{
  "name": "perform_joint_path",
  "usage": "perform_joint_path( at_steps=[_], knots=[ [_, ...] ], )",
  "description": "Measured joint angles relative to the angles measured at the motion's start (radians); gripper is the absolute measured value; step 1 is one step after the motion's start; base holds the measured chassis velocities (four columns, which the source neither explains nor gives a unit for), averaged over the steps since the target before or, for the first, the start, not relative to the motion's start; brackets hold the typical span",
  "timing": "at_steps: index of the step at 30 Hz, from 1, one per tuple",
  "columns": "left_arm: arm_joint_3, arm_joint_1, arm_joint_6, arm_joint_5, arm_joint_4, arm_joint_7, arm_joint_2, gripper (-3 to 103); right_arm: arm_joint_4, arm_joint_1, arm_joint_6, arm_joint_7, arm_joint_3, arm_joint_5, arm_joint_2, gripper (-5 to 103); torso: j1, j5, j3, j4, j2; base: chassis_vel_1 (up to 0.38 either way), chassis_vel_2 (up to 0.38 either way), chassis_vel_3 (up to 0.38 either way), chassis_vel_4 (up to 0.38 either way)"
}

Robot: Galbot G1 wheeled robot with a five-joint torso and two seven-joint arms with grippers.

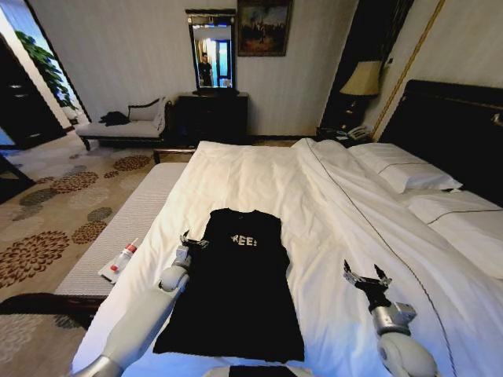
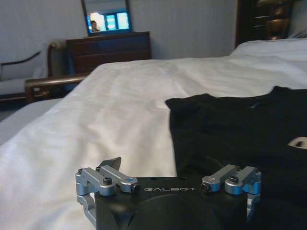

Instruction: Fold the clothes on the bed.

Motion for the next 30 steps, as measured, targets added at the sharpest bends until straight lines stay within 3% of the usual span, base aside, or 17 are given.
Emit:
perform_joint_path(
  at_steps=[10, 17, 22, 26, 27, 30],
  knots=[
    [-0.019, 0.155, -0.027, 0.058, -0.134, 0.060, 0.075, 100, 0.000, 0.006, -0.002, 0.002, -0.014, -0.001, 0.001, 100, 0.000, 0.0001, 0.000, 0.0002, 0.000, 0.000, 0.000, 0.000, 0.000],
    [-0.060, 0.243, -0.034, 0.072, -0.205, 0.057, 0.088, 100, 0.020, -0.010, -0.004, 0.002, -0.020, 0.004, 0.008, 100, 0.000, 0.0001, 0.000, -0.0002, 0.000, 0.000, 0.000, 0.000, 0.000],
    [-0.129, 0.382, -0.019, 0.047, -0.347, 0.037, 0.103, 100, 0.105, -0.061, -0.041, 0.003, -0.025, 0.071, 0.008, 100, 0.000, 0.0001, 0.000, 0.0001, 0.000, 0.000, 0.000, 0.000, 0.000],
    [-0.257, 0.559, 0.000, 0.016, -0.478, 0.023, 0.095, 100, 0.251, -0.174, -0.161, -0.009, -0.027, 0.317, 0.005, 100, 0.000, -0.0001, 0.000, 0.0000, 0.000, 0.000, 0.000, 0.000, 0.000],
    [-0.257, 0.559, 0.000, 0.016, -0.478, 0.023, 0.095, 100, 0.251, -0.174, -0.161, -0.009, -0.027, 0.317, 0.005, 100, 0.000, -0.0001, 0.000, 0.0000, 0.000, 0.000, 0.000, 0.000, 0.000],
    [-0.366, 0.727, 0.002, -0.001, -0.557, 0.036, 0.082, 100, 0.314, -0.263, -0.247, -0.049, -0.032, 0.463, 0.001, 100, 0.000, -0.0005, 0.000, 0.0003, 0.000, 0.000, 0.000, 0.000, 0.000]
  ],
)
